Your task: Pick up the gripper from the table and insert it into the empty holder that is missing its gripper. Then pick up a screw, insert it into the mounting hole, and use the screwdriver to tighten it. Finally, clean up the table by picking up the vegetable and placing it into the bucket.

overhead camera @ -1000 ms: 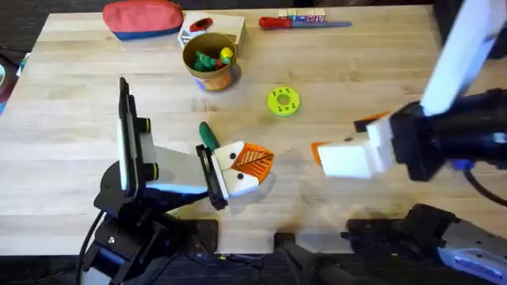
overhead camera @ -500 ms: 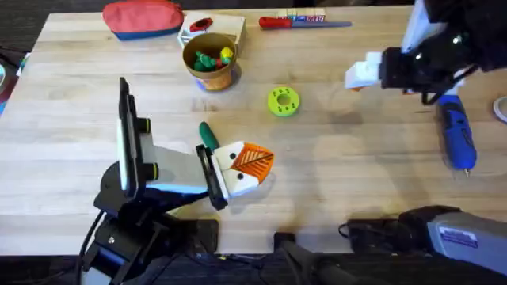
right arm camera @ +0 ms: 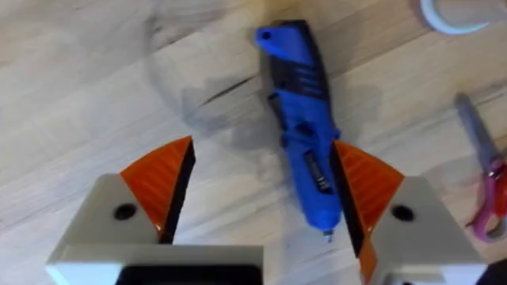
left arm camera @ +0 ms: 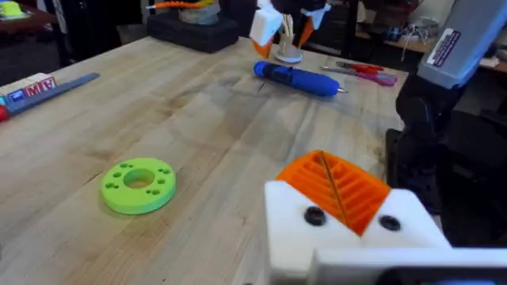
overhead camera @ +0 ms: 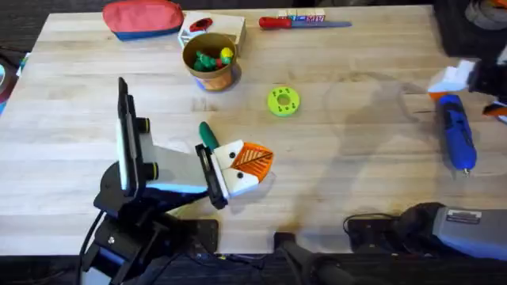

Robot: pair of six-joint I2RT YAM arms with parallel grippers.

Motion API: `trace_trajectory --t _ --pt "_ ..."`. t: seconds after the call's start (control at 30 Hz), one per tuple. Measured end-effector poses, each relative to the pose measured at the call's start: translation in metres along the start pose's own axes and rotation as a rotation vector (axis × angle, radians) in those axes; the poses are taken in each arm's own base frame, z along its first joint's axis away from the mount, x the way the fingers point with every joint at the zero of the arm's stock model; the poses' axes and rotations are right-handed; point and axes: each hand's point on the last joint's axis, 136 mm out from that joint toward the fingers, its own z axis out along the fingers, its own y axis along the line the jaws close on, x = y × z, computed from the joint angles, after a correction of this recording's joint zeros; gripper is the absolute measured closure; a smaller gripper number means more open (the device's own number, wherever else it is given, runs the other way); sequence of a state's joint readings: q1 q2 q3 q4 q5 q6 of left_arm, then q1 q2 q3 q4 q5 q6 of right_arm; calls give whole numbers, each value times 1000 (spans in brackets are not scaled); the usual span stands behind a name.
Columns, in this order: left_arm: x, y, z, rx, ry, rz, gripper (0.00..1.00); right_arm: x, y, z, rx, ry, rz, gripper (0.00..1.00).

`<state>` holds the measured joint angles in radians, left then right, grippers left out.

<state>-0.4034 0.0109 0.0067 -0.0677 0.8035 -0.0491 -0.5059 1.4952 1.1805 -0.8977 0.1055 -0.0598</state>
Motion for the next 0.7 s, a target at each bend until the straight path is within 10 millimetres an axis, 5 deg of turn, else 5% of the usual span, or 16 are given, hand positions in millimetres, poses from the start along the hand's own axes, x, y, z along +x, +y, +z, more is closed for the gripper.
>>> trace_trajectory --t 0.27,0.7 --pt "0 1 0 -7 -1 0 983 0 -44 6 -86 -38 -46 10" --pt "0 2 0 -14 -1 1 983 -14 -41 76 -180 -9 -294 11"
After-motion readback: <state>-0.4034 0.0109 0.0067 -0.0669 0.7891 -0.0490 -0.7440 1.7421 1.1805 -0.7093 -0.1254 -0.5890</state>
